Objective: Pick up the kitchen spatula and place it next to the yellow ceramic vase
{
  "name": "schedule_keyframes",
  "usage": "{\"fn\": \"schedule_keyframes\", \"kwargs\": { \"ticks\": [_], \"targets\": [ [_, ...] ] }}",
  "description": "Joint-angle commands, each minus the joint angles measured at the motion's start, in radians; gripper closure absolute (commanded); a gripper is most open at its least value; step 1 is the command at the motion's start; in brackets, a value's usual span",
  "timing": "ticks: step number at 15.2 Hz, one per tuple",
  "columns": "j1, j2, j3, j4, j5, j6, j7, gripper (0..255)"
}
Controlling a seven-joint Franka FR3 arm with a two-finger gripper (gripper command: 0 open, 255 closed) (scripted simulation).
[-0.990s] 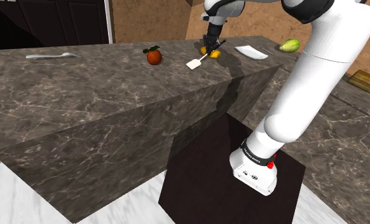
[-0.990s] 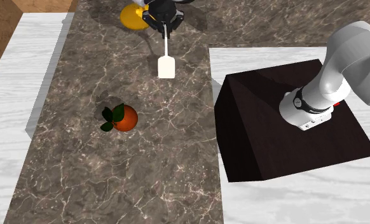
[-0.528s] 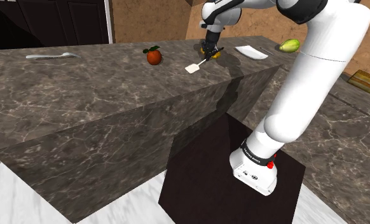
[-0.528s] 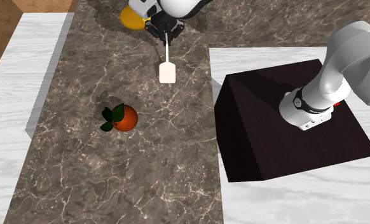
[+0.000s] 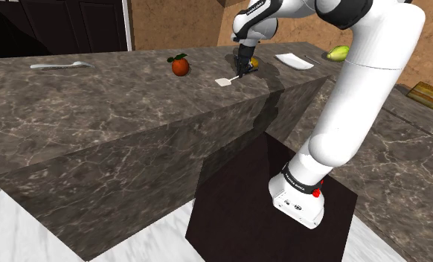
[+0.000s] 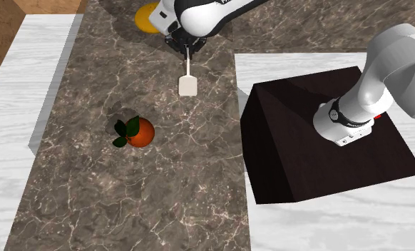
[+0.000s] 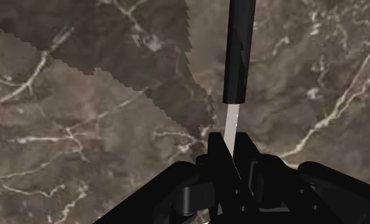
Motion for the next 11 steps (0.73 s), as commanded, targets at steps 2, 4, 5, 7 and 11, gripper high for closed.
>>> {"fn": "schedule_keyframes", "kwargs": {
  "ticks": [2, 4, 5, 7, 11],
  "targets": [
    [0.000, 0.001, 0.000, -0.003, 0.001, 0.005, 0.000, 255],
    [0.000, 0.001, 0.000, -0.003, 0.001, 0.005, 0.000, 255],
    [0.000, 0.001, 0.000, -0.003, 0.001, 0.005, 0.000, 255],
    [0.000, 0.001, 0.000, -0.003, 0.001, 0.005, 0.000, 0],
    [0.000, 0.001, 0.000, -0.003, 0.001, 0.005, 0.000, 0]
  ]
}}
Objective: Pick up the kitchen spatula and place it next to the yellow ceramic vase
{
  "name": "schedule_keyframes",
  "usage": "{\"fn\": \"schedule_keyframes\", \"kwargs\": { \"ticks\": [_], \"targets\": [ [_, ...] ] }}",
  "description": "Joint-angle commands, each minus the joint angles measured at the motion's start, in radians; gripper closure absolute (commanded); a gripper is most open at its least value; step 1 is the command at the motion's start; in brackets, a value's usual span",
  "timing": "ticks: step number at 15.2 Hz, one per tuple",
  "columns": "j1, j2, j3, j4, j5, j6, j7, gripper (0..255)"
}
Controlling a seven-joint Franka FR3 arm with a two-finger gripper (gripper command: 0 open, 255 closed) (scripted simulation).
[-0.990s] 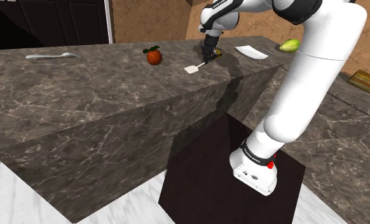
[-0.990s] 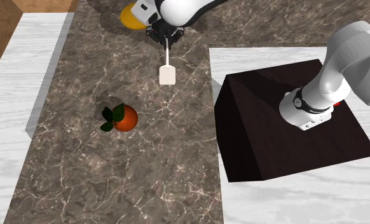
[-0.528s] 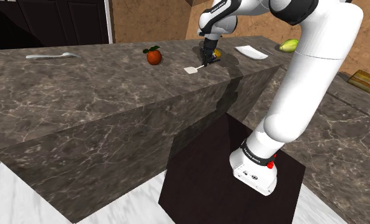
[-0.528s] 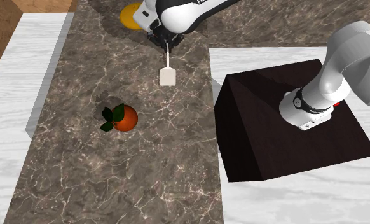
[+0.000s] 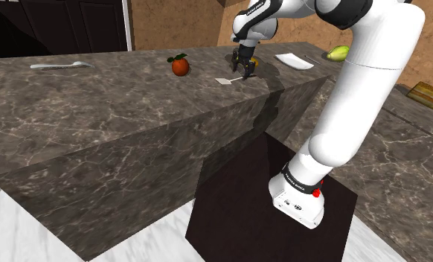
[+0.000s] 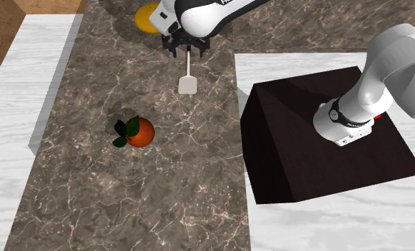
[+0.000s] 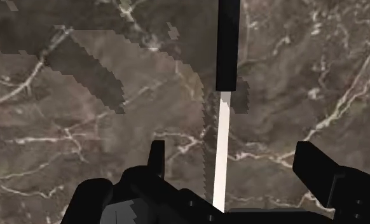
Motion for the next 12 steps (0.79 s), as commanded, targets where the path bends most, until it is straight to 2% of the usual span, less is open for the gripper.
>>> {"fn": "schedule_keyframes", "kwargs": {
  "ticks": [1, 5, 12],
  "targets": [
    [0.000, 0.000, 0.000, 0.000, 0.000, 0.000, 0.000, 0],
    [0.015, -0.067, -0.009, 0.053, -0.039, -0.113, 0.027, 0],
    [0.015, -0.067, -0.009, 0.053, -0.039, -0.113, 0.027, 0]
  ]
}}
